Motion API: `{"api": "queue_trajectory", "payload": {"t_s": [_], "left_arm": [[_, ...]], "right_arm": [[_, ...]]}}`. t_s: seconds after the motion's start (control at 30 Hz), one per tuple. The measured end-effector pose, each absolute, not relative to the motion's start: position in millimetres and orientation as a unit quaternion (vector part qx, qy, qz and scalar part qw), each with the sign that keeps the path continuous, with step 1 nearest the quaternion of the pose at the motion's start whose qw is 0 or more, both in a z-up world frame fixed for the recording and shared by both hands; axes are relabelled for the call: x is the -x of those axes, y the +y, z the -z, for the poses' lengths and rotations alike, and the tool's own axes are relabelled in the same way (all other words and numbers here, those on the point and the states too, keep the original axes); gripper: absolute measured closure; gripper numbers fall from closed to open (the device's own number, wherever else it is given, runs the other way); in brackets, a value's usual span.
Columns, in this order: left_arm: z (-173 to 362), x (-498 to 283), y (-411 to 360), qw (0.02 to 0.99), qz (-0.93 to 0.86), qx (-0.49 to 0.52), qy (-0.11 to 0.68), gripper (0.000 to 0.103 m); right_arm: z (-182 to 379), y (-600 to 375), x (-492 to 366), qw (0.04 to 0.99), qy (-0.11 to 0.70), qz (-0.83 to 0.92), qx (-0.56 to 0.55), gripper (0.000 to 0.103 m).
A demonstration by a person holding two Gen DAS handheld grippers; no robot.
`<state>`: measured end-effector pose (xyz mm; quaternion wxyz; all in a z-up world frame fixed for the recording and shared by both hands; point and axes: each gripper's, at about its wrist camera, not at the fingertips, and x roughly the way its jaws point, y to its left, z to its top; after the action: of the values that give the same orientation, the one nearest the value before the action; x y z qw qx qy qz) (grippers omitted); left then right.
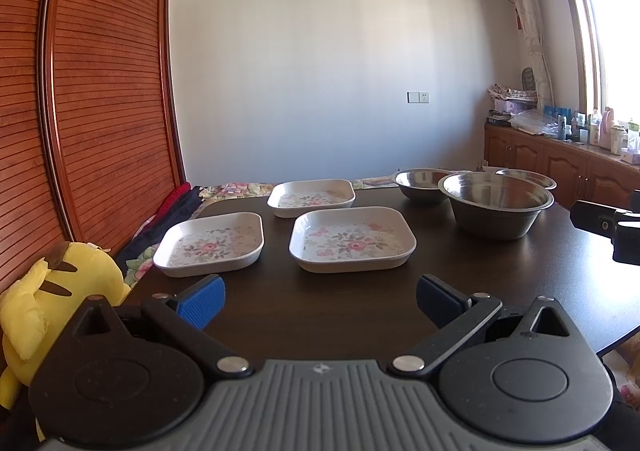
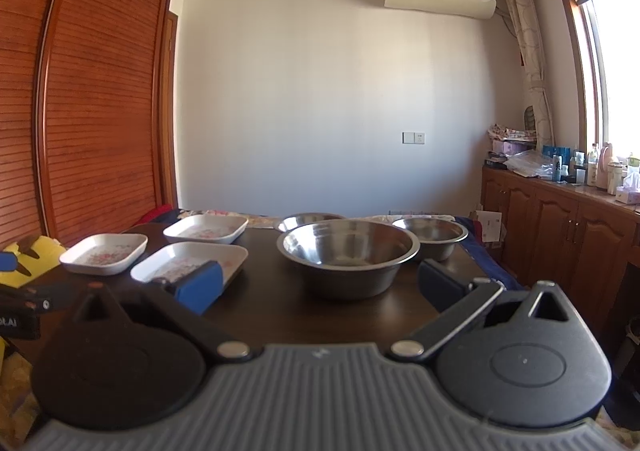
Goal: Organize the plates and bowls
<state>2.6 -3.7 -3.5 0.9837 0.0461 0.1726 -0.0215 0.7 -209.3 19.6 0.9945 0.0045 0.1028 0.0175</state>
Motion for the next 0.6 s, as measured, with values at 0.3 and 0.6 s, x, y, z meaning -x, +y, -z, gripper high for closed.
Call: {"api": "queue_trajectory", "payload": {"t_s": [0.3,0.6], "left_arm": [[3,-22,2,0.979,0.039,-0.055,0.193,0.000],[-15,-65,26,0.978,0.034,-0.052,0.199,0.000]], "right_arm": [[-25,-198,-18,0.992,0.111,-0.054,0.012,0.000],[-42,-179,-46,0.988,0.106,-0.109,0.025,0.000]]}}
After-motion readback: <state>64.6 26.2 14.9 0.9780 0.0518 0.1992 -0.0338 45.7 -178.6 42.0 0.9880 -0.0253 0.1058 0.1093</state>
